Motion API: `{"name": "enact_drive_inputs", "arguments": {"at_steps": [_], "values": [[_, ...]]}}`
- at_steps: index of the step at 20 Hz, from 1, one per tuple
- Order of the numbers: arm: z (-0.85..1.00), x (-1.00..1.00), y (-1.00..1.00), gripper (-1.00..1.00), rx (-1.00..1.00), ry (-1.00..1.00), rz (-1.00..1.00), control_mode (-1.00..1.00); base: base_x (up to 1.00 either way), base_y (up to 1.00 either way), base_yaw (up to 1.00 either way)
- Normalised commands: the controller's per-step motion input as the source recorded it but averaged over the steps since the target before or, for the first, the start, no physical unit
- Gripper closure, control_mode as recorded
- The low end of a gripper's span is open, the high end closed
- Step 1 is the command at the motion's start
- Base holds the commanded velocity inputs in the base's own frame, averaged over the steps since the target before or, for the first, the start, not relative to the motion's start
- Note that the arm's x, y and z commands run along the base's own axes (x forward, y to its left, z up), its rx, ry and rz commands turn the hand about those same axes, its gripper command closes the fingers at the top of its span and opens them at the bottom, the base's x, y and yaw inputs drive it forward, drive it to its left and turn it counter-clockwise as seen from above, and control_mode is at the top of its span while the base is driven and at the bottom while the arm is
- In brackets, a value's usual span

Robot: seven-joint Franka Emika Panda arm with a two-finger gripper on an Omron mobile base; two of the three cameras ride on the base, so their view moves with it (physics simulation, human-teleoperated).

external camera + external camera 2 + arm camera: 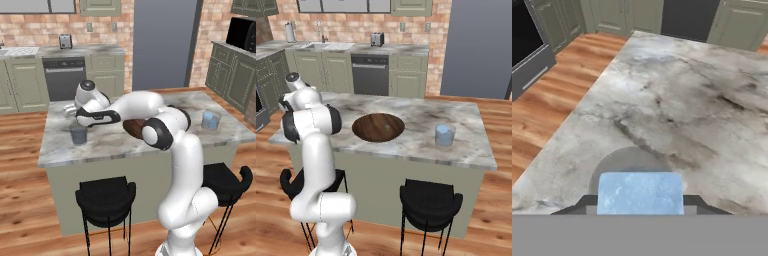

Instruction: There are four ice cubes in the ice bowl. Place two ice cubes in each glass of water.

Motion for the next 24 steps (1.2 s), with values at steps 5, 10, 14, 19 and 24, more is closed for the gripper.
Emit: {"name": "enact_drive_inputs", "arguments": {"at_steps": [5,10,14,19,24], "values": [[-0.19,0.21,0.00,1.00,0.00,0.04,0.00,-1.00,0.00,0.00,0.00],[-0.25,0.03,0.07,1.00,0.00,0.07,0.00,-1.00,0.00,0.00,0.00],[-0.07,0.06,0.20,1.00,0.00,0.01,0.00,-1.00,0.00,0.00,0.00],[-0.01,0.11,0.08,1.00,0.00,0.00,0.00,-1.00,0.00,0.00,0.00],[0.00,0.11,0.00,1.00,-0.01,0.00,0.00,-1.00,0.00,0.00,0.00]]}}
